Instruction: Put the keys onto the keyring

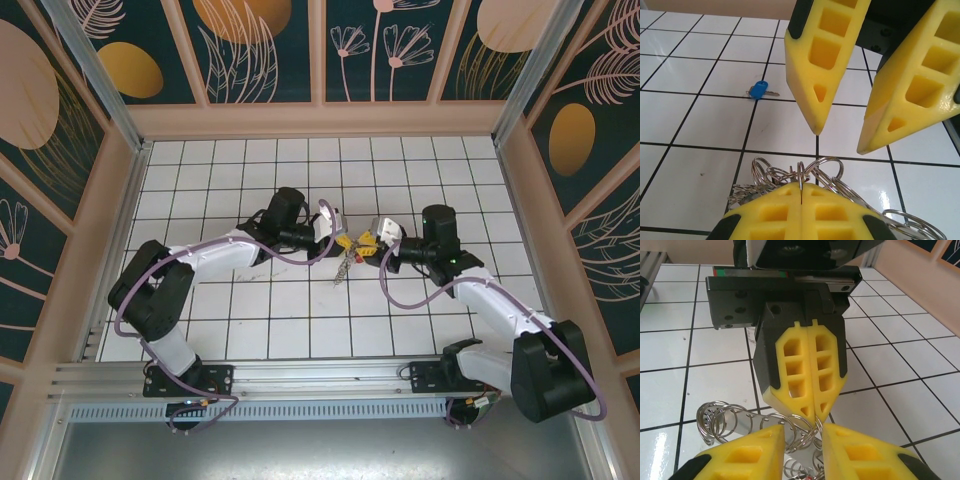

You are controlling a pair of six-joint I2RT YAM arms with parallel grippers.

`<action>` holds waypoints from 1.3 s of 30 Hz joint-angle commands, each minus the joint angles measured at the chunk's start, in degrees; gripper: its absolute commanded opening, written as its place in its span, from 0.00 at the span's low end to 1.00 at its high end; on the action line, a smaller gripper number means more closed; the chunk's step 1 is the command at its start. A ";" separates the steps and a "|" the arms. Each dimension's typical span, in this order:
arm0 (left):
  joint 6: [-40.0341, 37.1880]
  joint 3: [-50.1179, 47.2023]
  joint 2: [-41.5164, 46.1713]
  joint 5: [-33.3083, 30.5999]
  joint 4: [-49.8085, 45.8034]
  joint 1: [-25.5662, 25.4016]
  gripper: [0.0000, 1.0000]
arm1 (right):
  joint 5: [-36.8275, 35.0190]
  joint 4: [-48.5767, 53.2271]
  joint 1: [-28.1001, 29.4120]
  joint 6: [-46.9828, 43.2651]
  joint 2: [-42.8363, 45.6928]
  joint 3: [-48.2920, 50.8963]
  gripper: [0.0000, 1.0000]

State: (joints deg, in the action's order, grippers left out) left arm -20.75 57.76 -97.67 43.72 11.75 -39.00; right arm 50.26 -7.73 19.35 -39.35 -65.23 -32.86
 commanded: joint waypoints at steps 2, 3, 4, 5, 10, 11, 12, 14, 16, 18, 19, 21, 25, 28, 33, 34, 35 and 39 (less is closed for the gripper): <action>0.88 1.33 0.20 2.47 0.79 -0.06 0.00 | 2.38 -0.86 0.70 0.87 -2.06 -1.60 0.27; 0.89 1.37 0.20 2.46 0.74 0.01 0.00 | 1.64 -0.66 0.88 0.71 -2.39 -1.61 0.27; 0.82 1.24 0.32 2.31 0.80 -0.01 0.00 | 0.72 -0.58 1.01 0.69 -2.49 -1.51 0.27; 0.91 1.22 0.37 2.33 0.77 0.04 0.00 | 0.54 -0.67 1.20 0.63 -2.35 -1.29 0.28; 0.98 0.96 0.67 2.37 1.19 -0.01 0.00 | 1.05 -0.93 1.38 1.20 -2.85 -1.05 0.36; 0.98 1.03 0.73 2.25 1.17 0.03 0.00 | 0.98 -1.02 1.40 1.51 -3.20 -1.06 0.34; 0.98 1.04 0.72 2.17 1.20 0.06 0.00 | 1.07 -0.92 1.51 1.49 -3.47 -1.06 0.31; 1.15 1.13 0.91 1.67 1.34 -0.03 0.00 | 0.83 -0.56 1.91 1.43 -4.00 -1.09 0.30; 1.46 1.13 1.02 1.35 1.44 -0.03 0.00 | 0.24 -0.15 2.47 0.92 -3.96 -0.90 0.28; 1.87 1.13 1.05 0.98 1.46 -0.02 0.00 | -0.07 -0.65 2.71 0.92 -3.55 -0.39 0.27; 1.89 1.16 1.10 0.66 1.30 0.01 0.00 | -0.07 -0.79 2.80 0.90 -3.34 -0.19 0.23; 2.11 1.21 1.08 -0.30 1.01 0.05 0.00 | -0.20 -0.07 2.79 0.03 -3.13 -0.02 0.20; 3.32 1.56 0.82 -0.42 0.73 0.05 0.00 | -0.96 1.51 2.88 -2.12 -2.06 0.59 0.15; 4.05 2.16 0.40 0.03 0.17 0.03 0.00 | 0.81 3.63 2.88 -4.35 -1.61 0.79 0.12; 4.89 3.12 -0.24 -0.04 -0.28 -0.01 0.00 | 3.32 6.92 2.93 -6.03 -2.19 0.25 0.15; 4.95 3.24 -0.18 0.22 -0.18 0.05 0.00 | 4.09 7.15 2.95 -6.20 -2.41 0.21 0.15; 5.21 3.40 -0.16 0.25 -0.30 0.04 0.00 | 4.67 7.49 2.97 -6.52 -2.51 0.08 0.16; 3.44 3.99 -0.23 0.65 -1.83 0.00 0.00 | 6.08 9.01 2.88 -7.31 -2.50 -0.45 0.19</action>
State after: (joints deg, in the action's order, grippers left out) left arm -17.02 58.89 -97.67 44.21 8.16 -38.92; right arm 49.63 -5.04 21.10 -44.01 -67.75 -32.93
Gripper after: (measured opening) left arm 0.058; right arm 0.184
